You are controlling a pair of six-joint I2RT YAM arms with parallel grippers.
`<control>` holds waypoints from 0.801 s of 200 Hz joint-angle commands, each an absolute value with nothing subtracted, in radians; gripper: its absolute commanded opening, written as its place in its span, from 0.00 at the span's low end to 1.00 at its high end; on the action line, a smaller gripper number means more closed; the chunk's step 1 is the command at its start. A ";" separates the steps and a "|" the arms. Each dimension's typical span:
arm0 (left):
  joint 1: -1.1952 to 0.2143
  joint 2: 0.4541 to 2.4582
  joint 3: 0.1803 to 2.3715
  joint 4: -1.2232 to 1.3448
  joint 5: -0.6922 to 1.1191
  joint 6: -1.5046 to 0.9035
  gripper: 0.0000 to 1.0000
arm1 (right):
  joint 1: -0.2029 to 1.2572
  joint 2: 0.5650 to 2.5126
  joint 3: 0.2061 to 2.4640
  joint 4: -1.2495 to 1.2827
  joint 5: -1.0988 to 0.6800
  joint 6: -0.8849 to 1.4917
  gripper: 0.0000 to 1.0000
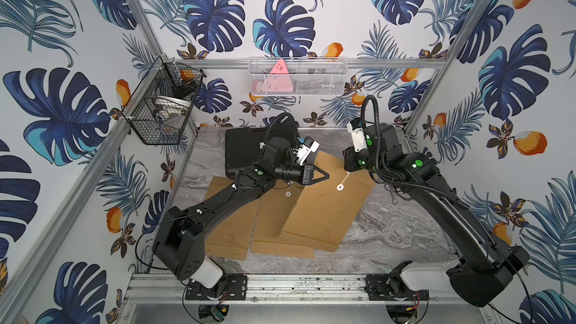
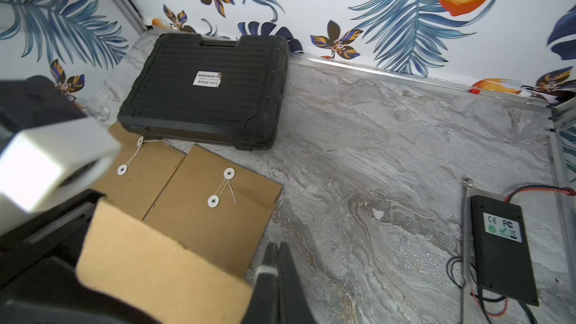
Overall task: Close the mouth of the file bag
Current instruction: Close the file bag.
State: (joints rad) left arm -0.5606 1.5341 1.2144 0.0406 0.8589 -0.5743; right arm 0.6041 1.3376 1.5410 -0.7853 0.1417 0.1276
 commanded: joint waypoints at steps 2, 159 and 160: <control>-0.554 1.535 1.230 0.051 0.826 -0.561 0.00 | 0.632 1.342 1.534 -0.844 0.183 0.164 0.00; -0.534 1.536 1.270 0.143 0.798 -0.619 0.00 | 0.590 1.171 1.196 -0.562 -0.051 0.366 0.00; -0.534 1.536 1.271 0.143 0.798 -0.620 0.00 | 0.589 1.170 1.193 -0.559 -0.052 0.368 0.00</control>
